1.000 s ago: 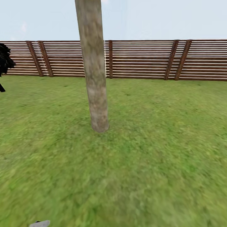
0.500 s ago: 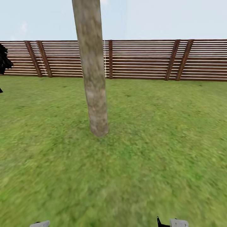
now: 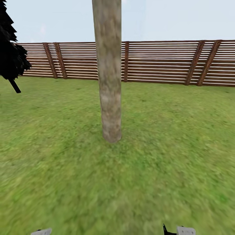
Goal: In the garden, pick up the pesticide atomizer on the floor and spray pesticide onto both trees until each tree trunk is fully covered.
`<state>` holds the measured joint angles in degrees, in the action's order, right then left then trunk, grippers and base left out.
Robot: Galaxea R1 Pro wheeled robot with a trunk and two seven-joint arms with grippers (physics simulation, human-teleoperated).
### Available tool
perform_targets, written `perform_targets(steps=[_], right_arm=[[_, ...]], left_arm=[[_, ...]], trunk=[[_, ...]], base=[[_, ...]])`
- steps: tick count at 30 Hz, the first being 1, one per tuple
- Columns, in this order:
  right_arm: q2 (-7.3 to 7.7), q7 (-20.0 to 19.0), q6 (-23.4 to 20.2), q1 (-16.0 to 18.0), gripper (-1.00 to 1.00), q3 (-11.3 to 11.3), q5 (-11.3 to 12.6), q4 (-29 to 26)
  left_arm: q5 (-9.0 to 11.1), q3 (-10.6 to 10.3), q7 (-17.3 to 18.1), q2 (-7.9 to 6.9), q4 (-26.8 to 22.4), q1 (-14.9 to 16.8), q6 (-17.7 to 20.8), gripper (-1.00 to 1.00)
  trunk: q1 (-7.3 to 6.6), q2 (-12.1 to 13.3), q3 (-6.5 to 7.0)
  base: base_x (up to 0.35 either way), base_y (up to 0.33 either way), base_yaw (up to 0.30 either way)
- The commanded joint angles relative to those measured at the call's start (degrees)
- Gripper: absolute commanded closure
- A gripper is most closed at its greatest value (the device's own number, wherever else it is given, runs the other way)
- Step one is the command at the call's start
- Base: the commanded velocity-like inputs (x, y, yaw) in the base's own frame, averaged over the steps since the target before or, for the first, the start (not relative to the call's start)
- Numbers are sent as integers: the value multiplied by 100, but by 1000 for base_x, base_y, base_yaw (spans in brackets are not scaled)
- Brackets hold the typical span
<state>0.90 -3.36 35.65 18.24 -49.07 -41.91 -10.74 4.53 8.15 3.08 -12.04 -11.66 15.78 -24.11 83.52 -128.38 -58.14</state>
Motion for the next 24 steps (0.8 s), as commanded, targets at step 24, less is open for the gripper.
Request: perform_targets(steps=[24], right_arm=[[-11,-24,30,4,-100,586,-517,-137]], left_arm=[[-12,-38,79,-37,-79,23,-35,100]], trunk=[[2,-2,-5]], base=[[337,0,3]])
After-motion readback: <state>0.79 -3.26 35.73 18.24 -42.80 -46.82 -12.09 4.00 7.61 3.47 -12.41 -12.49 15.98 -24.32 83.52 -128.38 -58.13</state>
